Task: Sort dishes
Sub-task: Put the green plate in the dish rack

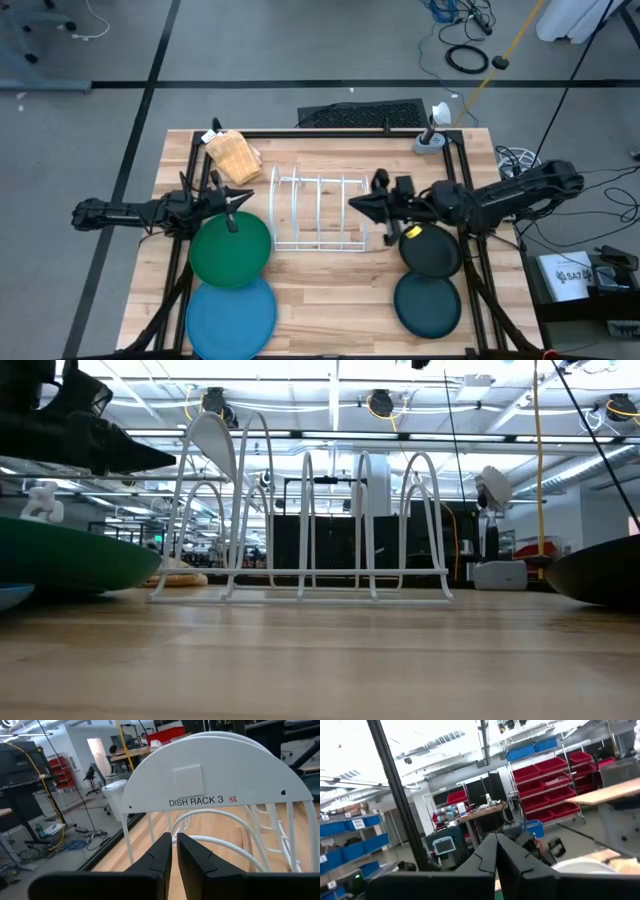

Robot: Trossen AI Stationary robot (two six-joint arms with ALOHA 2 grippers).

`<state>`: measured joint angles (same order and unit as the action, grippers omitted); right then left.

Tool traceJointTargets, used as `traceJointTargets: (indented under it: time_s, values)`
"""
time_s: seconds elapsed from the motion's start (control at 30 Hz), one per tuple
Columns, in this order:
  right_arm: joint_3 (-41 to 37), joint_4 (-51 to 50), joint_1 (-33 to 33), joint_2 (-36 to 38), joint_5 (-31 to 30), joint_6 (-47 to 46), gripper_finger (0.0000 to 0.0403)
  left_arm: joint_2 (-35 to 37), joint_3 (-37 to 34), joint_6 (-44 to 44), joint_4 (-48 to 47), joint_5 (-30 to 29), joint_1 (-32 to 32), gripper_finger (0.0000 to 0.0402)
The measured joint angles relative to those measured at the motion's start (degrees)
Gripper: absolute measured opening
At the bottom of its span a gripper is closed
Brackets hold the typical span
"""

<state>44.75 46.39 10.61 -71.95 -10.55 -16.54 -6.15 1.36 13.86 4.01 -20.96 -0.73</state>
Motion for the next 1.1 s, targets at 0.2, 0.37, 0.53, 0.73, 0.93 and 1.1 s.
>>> traceJointTargets:
  time_s: [0.2,0.37,0.53,0.73,0.93,1.1]
  values:
    - [15.7,-5.6,0.9,-11.8,3.6,4.1,0.0000,0.0,0.1,-8.7,3.1,2.7,0.0,0.0041]
    - [33.2,-20.5,3.0,-24.5,6.3,11.7,0.0000,0.0,0.1,-18.2,4.6,8.0,0.0,0.0041]
    - [48.1,-26.1,4.2,-37.7,6.4,21.6,0.0000,0.0,0.2,-17.6,5.4,16.6,0.0,0.0041]
    - [62.4,-34.4,5.0,-49.7,6.4,27.9,0.0000,0.0,0.3,-18.0,7.6,21.3,0.0,0.0041]
    - [75.1,-50.2,5.5,-60.1,5.7,33.9,0.0004,0.0,0.3,-18.0,6.9,21.8,0.0,0.0041]
    - [83.0,-62.0,5.6,-67.7,4.4,36.8,0.0046,0.0,0.3,-18.0,6.6,21.8,0.0,0.0041]
